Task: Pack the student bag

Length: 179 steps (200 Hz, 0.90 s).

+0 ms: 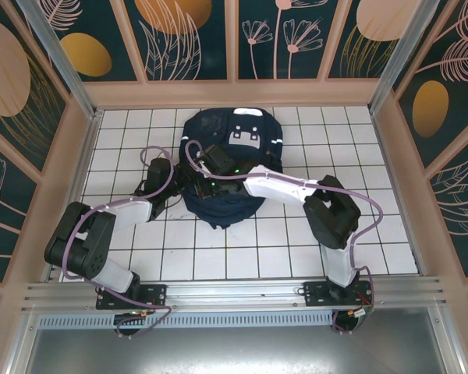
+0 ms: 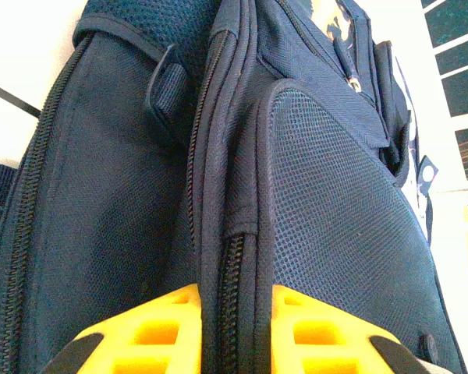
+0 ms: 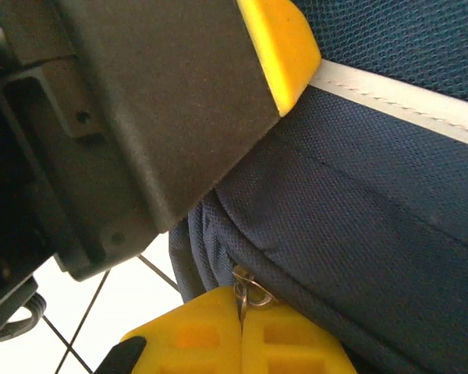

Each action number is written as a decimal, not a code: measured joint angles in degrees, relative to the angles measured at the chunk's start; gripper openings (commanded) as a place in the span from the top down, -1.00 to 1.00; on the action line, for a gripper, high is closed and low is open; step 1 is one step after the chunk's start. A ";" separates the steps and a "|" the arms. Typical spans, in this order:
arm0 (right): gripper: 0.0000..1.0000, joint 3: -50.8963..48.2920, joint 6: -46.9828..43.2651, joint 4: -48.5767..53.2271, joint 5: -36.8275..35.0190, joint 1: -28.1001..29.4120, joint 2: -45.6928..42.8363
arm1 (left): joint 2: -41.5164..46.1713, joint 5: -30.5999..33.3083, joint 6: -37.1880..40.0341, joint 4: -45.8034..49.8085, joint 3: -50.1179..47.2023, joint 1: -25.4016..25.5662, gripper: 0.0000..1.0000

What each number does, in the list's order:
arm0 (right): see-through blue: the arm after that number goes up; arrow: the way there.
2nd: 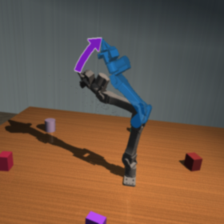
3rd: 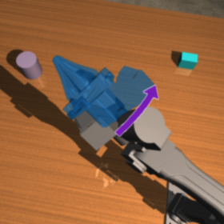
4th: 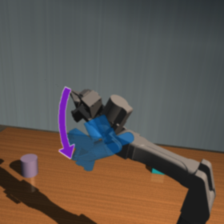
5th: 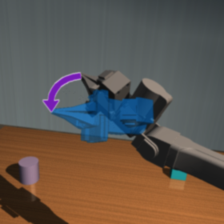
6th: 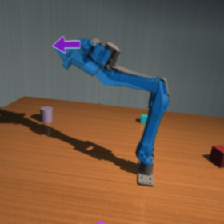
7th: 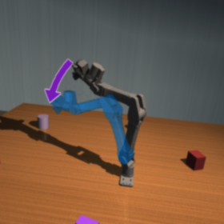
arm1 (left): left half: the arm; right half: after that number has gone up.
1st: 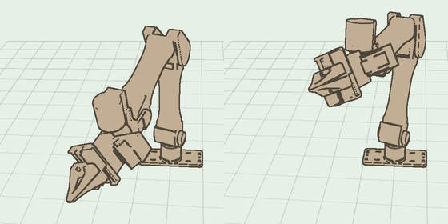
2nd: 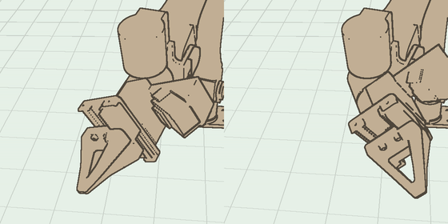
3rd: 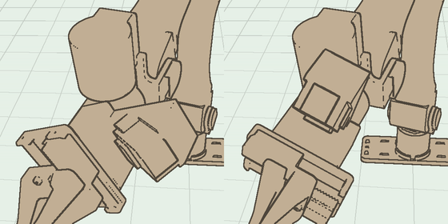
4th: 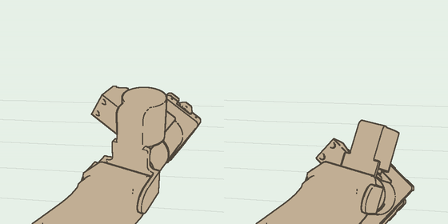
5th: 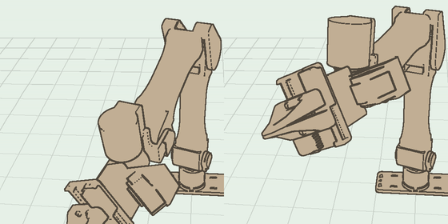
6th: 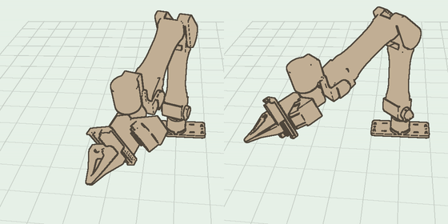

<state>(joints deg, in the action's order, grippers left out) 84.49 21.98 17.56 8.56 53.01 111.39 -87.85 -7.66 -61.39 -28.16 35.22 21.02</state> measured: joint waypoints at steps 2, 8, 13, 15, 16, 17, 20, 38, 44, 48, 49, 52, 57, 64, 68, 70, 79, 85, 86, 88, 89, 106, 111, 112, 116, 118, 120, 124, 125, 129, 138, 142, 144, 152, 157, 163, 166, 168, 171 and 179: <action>0.87 0.00 0.28 -0.13 0.00 0.04 0.02 | 0.04 0.00 -0.02 -0.02 -0.04 0.00 0.86; 0.79 -0.02 0.92 -0.46 0.07 0.07 0.04 | 0.26 0.00 -0.22 -0.04 -0.22 0.00 0.83; 0.69 -0.07 1.20 -0.85 0.09 0.09 0.04 | 0.46 0.00 -0.42 -0.09 -0.31 0.00 0.78; 0.65 -0.20 1.68 -1.05 0.09 0.09 -0.02 | 0.52 0.02 -0.44 -0.11 -0.33 0.00 0.75; 0.63 -0.24 1.79 -1.16 0.09 0.09 -0.04 | 0.59 0.02 -0.48 -0.11 -0.33 0.00 0.73; 0.61 -0.31 1.77 -1.29 0.09 0.09 -0.07 | 0.63 0.02 -0.52 -0.11 -0.33 0.00 0.72; 0.54 -0.70 1.90 -1.97 0.31 0.09 -0.24 | 0.76 0.02 -0.63 -0.13 -0.33 0.00 0.68; 0.27 -4.76 3.41 -7.26 1.66 0.50 -2.49 | 1.68 -0.50 -1.09 0.13 -0.35 0.11 0.39; 0.22 -6.56 3.96 -9.09 1.86 0.61 -3.74 | 2.14 -0.74 -1.18 0.57 -0.35 0.31 0.27; 0.18 -7.67 4.13 -10.10 2.23 0.63 -4.61 | 2.58 -0.94 -1.05 1.01 -0.35 0.46 0.19; 0.17 -8.15 4.39 -10.45 2.23 0.63 -5.05 | 2.67 -0.94 -0.96 1.11 -0.35 0.52 0.17; 0.14 -9.01 4.28 -11.34 2.47 0.68 -5.77 | 2.99 -0.98 -1.55 1.49 -0.35 0.76 0.12; 0.09 -10.54 4.70 -12.57 2.60 0.68 -7.39 | 3.65 -1.18 -1.07 2.29 -0.33 1.14 0.04; 0.02 -12.52 4.96 -13.86 2.80 0.55 -9.77 | 4.61 -1.31 -1.07 3.43 -0.33 1.70 -0.05; -0.01 -13.70 5.01 -14.45 2.95 0.46 -11.39 | 5.25 -1.31 -1.07 4.22 -0.33 1.99 -0.09; -0.01 -14.32 5.27 -14.69 2.67 0.33 -12.28 | 5.57 -1.29 -0.81 4.68 -0.31 2.12 -0.11; -0.04 -16.41 5.33 -15.26 2.32 -0.13 -15.89 | 6.80 -1.16 -0.61 6.45 -0.24 2.58 -0.16; -0.06 -17.68 5.57 -15.32 1.79 -0.70 -18.36 | 7.58 -0.83 0.04 7.85 -0.07 2.73 -0.18; -0.07 -17.97 5.53 -15.43 1.79 -0.81 -18.91 | 7.65 -0.83 0.02 8.04 -0.04 2.75 -0.19; -0.09 -18.25 5.55 -15.45 1.73 -0.96 -19.52 | 7.93 -0.70 0.15 8.59 0.04 2.80 -0.20; -0.10 -18.58 5.66 -15.45 1.51 -1.18 -20.20 | 8.13 -0.61 0.42 8.96 0.11 2.80 -0.20; -0.23 -21.77 6.64 -15.72 -0.17 -3.93 -26.43 | 10.10 0.74 2.60 12.94 0.81 2.80 -0.24; -0.25 -22.71 7.54 -15.67 -0.92 -5.05 -28.00 | 10.73 1.01 3.58 14.08 1.14 2.80 -0.24; -0.25 -22.86 7.54 -15.67 -0.98 -5.18 -28.20 | 10.88 1.14 3.80 14.40 1.25 2.80 -0.25; -0.25 -23.63 8.48 -15.61 -1.44 -6.16 -29.33 | 11.30 1.38 4.61 15.23 1.55 2.80 -0.25; -0.25 -24.02 8.85 -15.61 -1.62 -6.71 -29.81 | 11.52 1.42 5.11 15.78 1.77 2.80 -0.25; -0.26 -24.26 8.85 -15.61 -1.66 -6.99 -30.10 | 11.65 1.60 5.31 16.11 1.92 2.80 -0.25; -0.25 -25.07 10.29 -15.58 -1.97 -8.24 -30.95 | 12.09 1.75 6.54 17.05 2.38 2.82 -0.26; -0.26 -25.20 10.43 -15.58 -1.95 -8.44 -31.06 | 12.17 1.79 6.82 17.35 2.54 2.82 -0.26; -0.26 -26.03 11.39 -15.56 -2.16 -9.62 -31.74 | 12.52 1.97 7.69 18.10 2.97 2.86 -0.27; -0.26 -28.09 14.23 -15.74 -1.90 -12.57 -32.89 | 13.27 2.23 10.03 19.85 4.09 3.06 -0.29; -0.26 -29.00 15.06 -15.87 -1.64 -13.73 -33.20 | 13.68 2.43 10.97 20.55 4.61 3.19 -0.30; -0.26 -29.57 15.91 -15.96 -1.53 -14.38 -33.40 | 13.88 2.43 11.72 20.96 4.85 3.30 -0.30; -0.26 -32.04 18.47 -16.65 -0.74 -17.07 -33.92 | 14.56 2.75 13.86 22.36 5.81 3.74 -0.32; -0.27 -33.51 19.91 -16.87 -0.28 -18.56 -34.10 | 14.88 3.08 15.23 23.19 6.49 4.15 -0.34; -0.28 -35.10 21.57 -17.18 0.28 -20.11 -34.12 | 15.13 3.43 16.76 24.17 7.32 4.74 -0.35; -0.29 -35.85 22.58 -17.35 0.66 -20.81 -34.12 | 15.19 3.69 17.84 24.81 7.89 5.18 -0.36; -0.30 -36.35 22.97 -17.38 0.87 -21.24 -34.12 | 15.19 3.78 18.29 25.11 8.26 5.44 -0.37; -0.30 -37.11 24.20 -17.42 1.33 -21.94 -34.12 | 15.19 3.85 19.43 25.62 8.74 5.88 -0.38; -0.31 -38.73 26.23 -17.90 2.58 -23.41 -34.12 | 15.13 4.35 21.70 26.80 10.12 7.17 -0.40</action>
<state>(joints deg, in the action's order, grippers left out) 45.76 48.21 -0.34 11.14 29.61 77.28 -72.73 -3.31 -39.68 -1.37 45.34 28.18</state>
